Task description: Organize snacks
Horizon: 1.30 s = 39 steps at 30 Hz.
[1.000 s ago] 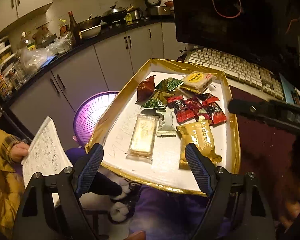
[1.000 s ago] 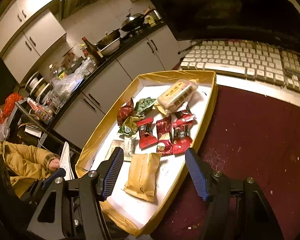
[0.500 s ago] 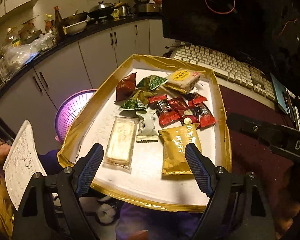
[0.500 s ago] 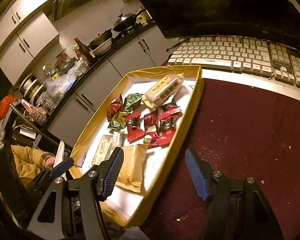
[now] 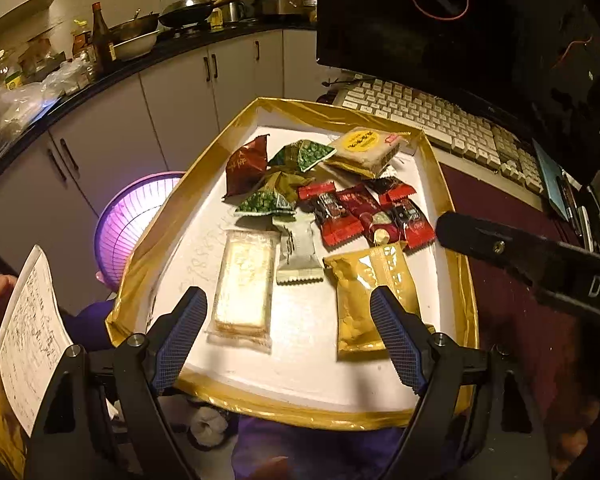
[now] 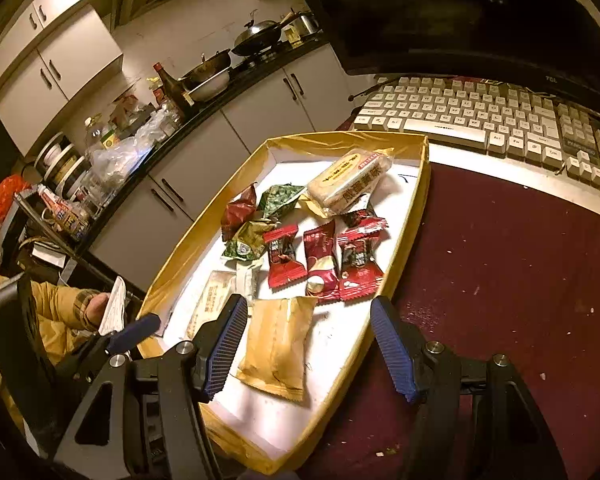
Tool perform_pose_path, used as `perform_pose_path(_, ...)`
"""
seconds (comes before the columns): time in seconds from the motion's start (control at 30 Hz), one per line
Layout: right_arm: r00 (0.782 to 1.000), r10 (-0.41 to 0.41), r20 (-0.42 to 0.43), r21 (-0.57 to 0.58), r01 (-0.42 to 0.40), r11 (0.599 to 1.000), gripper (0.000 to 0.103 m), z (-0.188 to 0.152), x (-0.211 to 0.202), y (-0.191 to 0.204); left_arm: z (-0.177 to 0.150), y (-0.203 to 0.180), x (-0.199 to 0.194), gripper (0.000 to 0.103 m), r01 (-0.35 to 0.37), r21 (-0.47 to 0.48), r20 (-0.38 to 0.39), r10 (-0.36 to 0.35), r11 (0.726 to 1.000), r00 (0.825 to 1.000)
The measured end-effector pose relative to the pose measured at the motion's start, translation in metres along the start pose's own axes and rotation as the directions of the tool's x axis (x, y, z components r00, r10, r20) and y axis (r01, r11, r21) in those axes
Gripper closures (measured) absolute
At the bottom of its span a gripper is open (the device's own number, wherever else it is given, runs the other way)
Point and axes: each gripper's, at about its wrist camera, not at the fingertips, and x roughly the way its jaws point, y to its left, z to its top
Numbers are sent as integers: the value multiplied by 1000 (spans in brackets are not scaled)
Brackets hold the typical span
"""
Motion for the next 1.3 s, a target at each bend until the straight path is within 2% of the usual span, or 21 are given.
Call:
perform_pose_path(0.07,1000,1,-6,-12,-1,1000,36,2,4,4,3,4,3,19,13,-13,-13,-13,1000,1000)
perform_pose_path(0.17,1000,-3,2,-32,3,999,36,4,5,12,10,2,6,19,-4,26,-29,4,1000,1000)
perform_pose_path(0.23,1000,-7,0,-38,7,999,36,4,6,15,9,3,1,19,-7,35,-8,8,999,1000)
perform_pose_path(0.43,1000,-12,14,-44,12,999,36,-1,5,14,3,7,-3,19,4,-25,33,-3,1000,999)
perform_pose_path(0.53,1000,1,1,-32,-1,999,36,1,9,11,5,3,-10,19,-13,5,64,12,1000,998)
perform_pose_path(0.7,999,-15,42,-33,16,999,36,5,0,13,6,3,-9,19,-15,7,65,14,1000,998)
perform_pose_path(0.8,999,-22,45,-41,24,999,36,4,-3,12,7,6,-6,19,16,-17,50,-15,1000,999)
perform_pose_path(0.93,999,-17,41,-14,18,1000,36,4,-4,8,6,3,1,19,34,-3,14,-34,999,999)
perform_pose_path(1.1,998,-49,34,-37,50,998,36,-1,-10,9,4,3,0,19,67,-22,27,-66,998,997)
perform_pose_path(1.3,995,-89,37,1,89,996,36,-1,-18,-3,10,2,0,19,107,-31,28,-106,994,994)
